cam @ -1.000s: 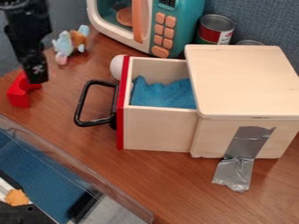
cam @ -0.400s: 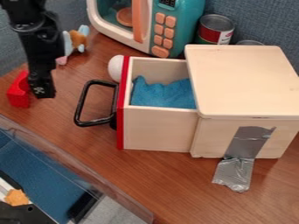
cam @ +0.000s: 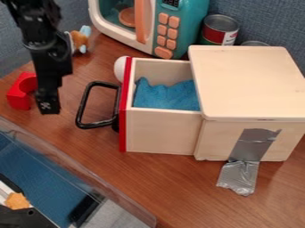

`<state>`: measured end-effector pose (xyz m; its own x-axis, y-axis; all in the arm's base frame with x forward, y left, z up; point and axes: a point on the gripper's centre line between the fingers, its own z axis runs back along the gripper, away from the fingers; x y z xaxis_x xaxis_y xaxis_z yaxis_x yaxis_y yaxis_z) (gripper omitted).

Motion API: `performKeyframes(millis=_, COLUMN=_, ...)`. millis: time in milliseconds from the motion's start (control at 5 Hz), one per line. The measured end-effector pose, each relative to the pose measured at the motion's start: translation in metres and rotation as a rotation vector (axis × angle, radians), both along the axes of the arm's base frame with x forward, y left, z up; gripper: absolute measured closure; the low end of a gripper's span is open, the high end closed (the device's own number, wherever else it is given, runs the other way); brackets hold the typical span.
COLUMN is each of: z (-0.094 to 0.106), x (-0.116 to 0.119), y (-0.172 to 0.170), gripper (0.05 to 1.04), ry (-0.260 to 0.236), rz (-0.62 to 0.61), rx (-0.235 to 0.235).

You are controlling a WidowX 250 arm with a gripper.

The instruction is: Close the drawer

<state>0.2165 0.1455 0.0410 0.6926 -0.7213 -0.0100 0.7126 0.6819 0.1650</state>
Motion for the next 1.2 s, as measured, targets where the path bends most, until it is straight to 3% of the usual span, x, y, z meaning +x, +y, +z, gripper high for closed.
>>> performKeyframes(millis=200, z=-0.007, x=0.003, y=0.002, gripper=0.082, ry=0.012, rz=0.019, rx=-0.003)
performKeyframes(millis=800, z=-0.018, x=0.007, y=-0.037, gripper=0.082, ry=0.027, rz=-0.036, rx=-0.098)
performKeyframes(millis=1200, z=-0.025, x=0.015, y=-0.064, gripper=0.082, ry=0.006, rz=-0.068, rx=-0.120)
